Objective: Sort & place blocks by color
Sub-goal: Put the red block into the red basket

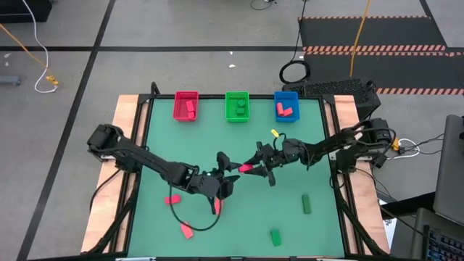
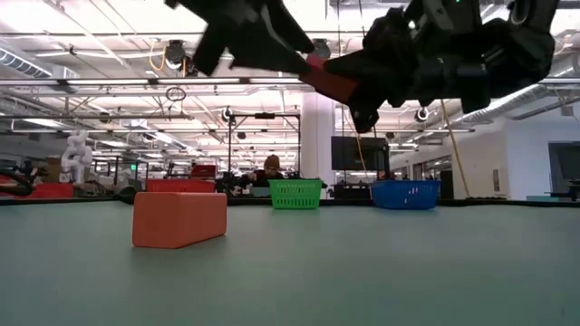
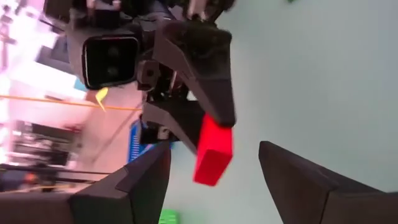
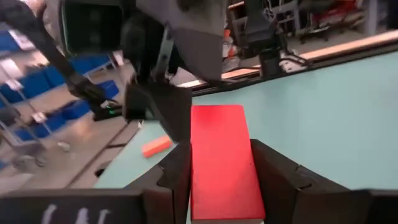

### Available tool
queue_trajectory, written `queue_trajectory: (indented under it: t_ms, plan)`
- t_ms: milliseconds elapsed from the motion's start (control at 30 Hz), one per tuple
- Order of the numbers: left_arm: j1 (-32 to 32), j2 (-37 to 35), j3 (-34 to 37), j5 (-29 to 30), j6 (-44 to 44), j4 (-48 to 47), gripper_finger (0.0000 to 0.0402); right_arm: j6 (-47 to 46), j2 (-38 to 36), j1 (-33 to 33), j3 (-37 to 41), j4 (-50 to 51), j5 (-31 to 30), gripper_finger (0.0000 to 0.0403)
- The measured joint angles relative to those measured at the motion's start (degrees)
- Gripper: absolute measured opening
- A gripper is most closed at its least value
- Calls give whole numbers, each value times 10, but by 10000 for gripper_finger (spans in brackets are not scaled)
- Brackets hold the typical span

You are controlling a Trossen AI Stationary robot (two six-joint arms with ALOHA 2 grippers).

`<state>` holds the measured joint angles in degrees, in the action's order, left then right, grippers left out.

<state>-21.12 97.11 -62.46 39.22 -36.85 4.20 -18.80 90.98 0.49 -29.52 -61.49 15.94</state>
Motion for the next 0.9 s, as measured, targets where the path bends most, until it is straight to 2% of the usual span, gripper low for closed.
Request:
queue_trajectory:
  t_ms: [100,200,400,500,667,700,900]
  plan:
    - [0,18,0,19,-41,30,248,-33,0,-10,0,3,32,124]
    - [0,27,0,38,-69,39,248,-47,0,-13,0,8,39,124]
    - [0,30,0,40,-55,70,236,-50,0,-13,0,8,40,124]
    - [0,30,0,39,-34,81,194,-52,0,-13,0,2,39,124]
    - [0,30,0,11,-16,61,67,-66,0,-13,0,-2,38,127]
    - [0,30,0,6,-15,60,51,-69,0,-13,0,0,40,128]
    - [0,30,0,16,1,61,50,-69,0,-14,0,-4,37,130]
